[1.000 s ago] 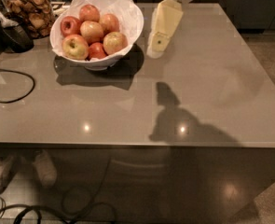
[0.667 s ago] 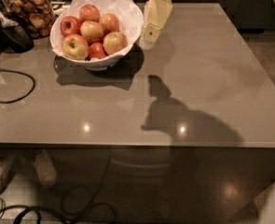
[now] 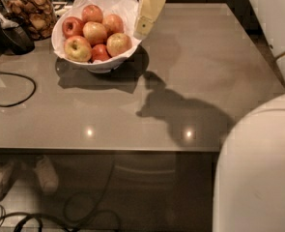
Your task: Pick apple from white bowl
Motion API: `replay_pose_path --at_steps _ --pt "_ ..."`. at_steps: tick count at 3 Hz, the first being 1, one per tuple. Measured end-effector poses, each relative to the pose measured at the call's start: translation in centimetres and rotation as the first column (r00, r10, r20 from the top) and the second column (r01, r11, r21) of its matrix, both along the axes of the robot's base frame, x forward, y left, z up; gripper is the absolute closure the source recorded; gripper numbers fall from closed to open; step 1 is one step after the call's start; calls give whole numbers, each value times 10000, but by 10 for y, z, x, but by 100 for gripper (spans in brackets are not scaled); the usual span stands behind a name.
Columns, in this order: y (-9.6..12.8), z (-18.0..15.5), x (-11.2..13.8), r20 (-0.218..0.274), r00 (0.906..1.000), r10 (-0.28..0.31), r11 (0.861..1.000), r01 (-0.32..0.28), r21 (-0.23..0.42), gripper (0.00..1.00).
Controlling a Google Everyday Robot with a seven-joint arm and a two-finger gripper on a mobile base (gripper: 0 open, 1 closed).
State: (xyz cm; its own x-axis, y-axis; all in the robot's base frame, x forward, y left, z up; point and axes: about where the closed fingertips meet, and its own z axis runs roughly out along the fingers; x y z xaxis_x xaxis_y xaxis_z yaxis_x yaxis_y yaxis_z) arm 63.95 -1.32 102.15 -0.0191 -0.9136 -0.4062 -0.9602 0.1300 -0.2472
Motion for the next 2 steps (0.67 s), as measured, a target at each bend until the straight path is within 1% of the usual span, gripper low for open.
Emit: replay_pose_path --at_steps 2 --pt "16 -10 22 -197 9997 129 9998 -126 134 12"
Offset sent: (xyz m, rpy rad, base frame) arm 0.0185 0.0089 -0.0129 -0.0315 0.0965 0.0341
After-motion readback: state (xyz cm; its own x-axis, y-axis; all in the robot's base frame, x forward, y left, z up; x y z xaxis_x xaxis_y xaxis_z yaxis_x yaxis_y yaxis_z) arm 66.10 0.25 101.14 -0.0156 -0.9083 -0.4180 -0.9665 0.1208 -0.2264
